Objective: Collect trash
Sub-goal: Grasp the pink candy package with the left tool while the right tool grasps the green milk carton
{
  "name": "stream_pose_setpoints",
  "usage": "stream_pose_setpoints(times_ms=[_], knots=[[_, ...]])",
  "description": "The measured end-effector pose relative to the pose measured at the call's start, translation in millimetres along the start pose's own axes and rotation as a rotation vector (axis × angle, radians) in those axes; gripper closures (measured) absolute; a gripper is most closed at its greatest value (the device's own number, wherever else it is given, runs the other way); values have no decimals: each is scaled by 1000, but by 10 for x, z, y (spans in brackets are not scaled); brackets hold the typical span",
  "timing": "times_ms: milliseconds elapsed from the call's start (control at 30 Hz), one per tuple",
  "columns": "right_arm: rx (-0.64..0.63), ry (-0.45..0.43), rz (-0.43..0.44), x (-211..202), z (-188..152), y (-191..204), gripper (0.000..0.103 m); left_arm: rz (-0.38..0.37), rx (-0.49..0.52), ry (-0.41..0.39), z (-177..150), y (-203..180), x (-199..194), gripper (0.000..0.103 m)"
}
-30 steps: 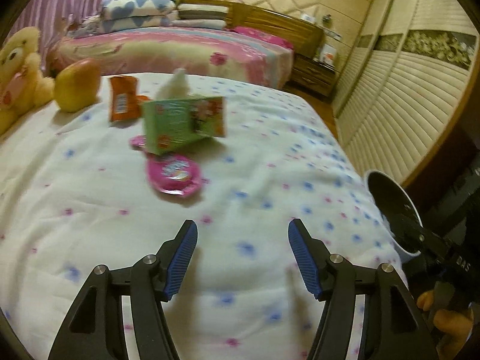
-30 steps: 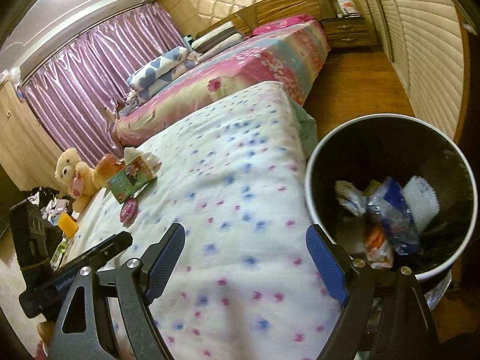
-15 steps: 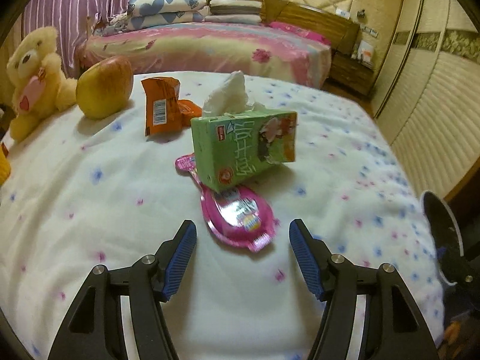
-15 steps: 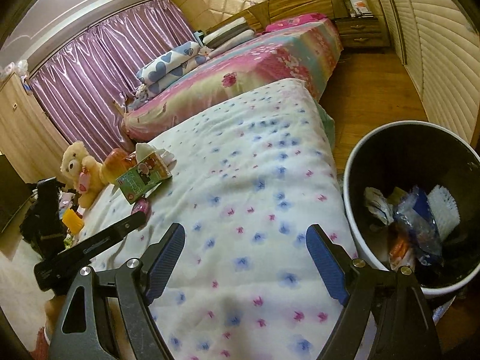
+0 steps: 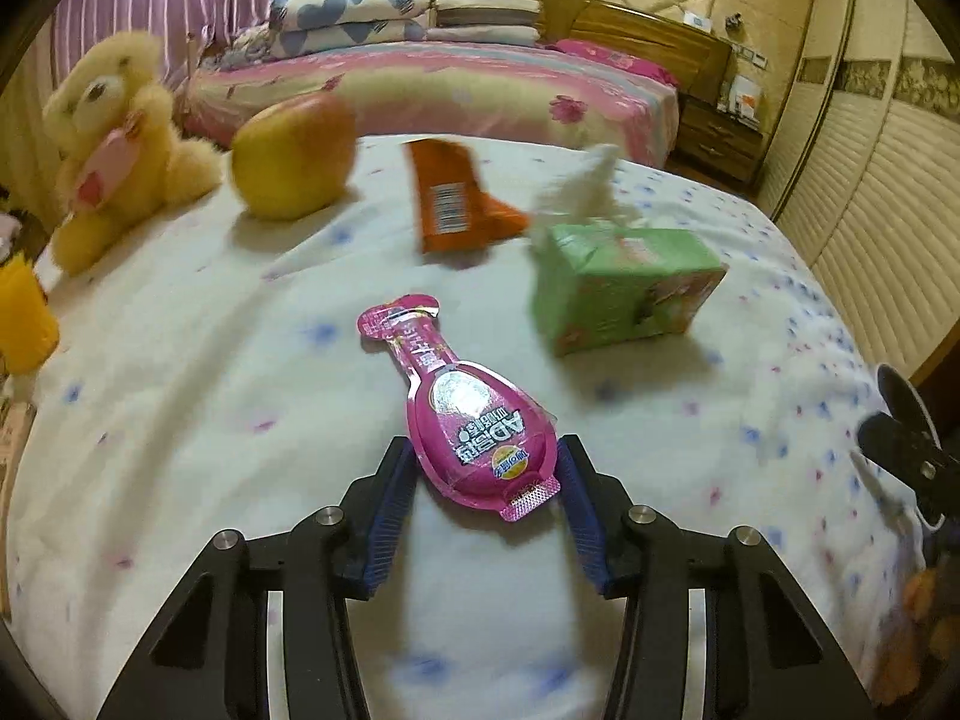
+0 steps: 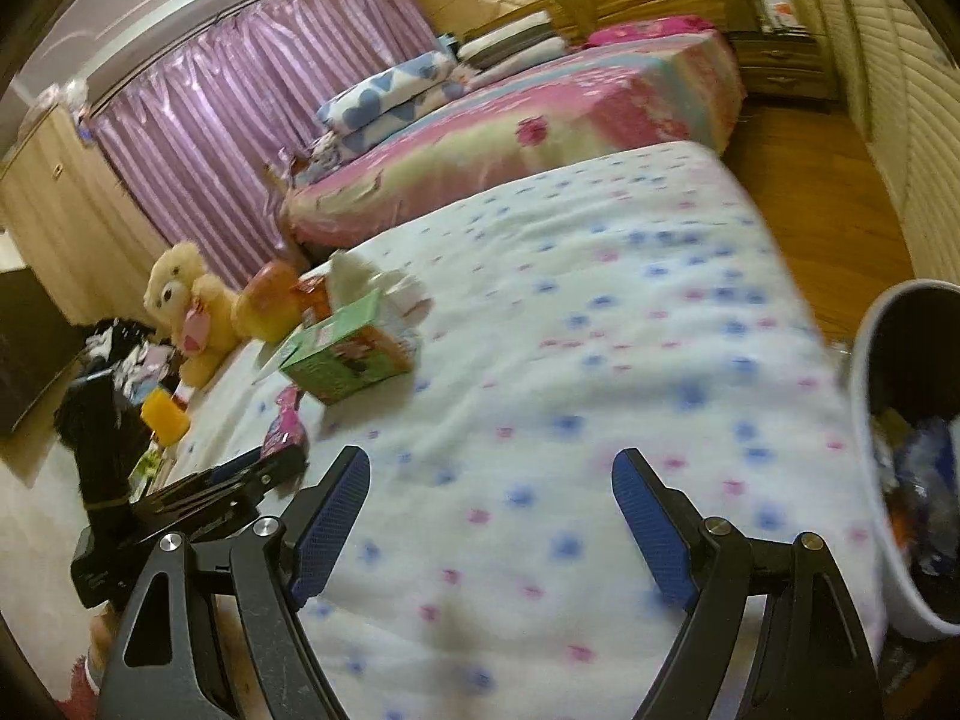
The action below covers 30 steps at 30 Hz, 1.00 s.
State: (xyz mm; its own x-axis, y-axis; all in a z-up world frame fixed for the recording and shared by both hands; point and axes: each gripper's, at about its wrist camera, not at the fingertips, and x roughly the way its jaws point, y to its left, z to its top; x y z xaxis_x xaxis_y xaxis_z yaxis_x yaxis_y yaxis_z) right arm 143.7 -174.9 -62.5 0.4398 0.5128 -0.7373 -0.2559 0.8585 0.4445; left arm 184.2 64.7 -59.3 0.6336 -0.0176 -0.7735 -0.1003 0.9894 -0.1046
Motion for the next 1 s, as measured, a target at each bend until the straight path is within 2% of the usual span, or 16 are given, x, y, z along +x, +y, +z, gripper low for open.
stream_pose_setpoints(times_ms=[133,367,467,533,767,1000], knots=[[-49,26,25,232,36,259,19,25,-27,-14,-68,299,-114,55],[-120,65,50,618,125,690,19,-34,-78,-26,-153,581,-218,55],[-186,72,25,774,176,872,18,-56,-81,-29,-167,626,-214,53],[-219,72,2,847,203,941,14,-67,-79,-29,-167,639,-211,50],[-247,82,-35,1064,341,976,11,-92,-43,-19,-149,609,-166,38],[-190,95,-25,1159,405,865,11,-64,-42,-16,-128,588,-164,36]])
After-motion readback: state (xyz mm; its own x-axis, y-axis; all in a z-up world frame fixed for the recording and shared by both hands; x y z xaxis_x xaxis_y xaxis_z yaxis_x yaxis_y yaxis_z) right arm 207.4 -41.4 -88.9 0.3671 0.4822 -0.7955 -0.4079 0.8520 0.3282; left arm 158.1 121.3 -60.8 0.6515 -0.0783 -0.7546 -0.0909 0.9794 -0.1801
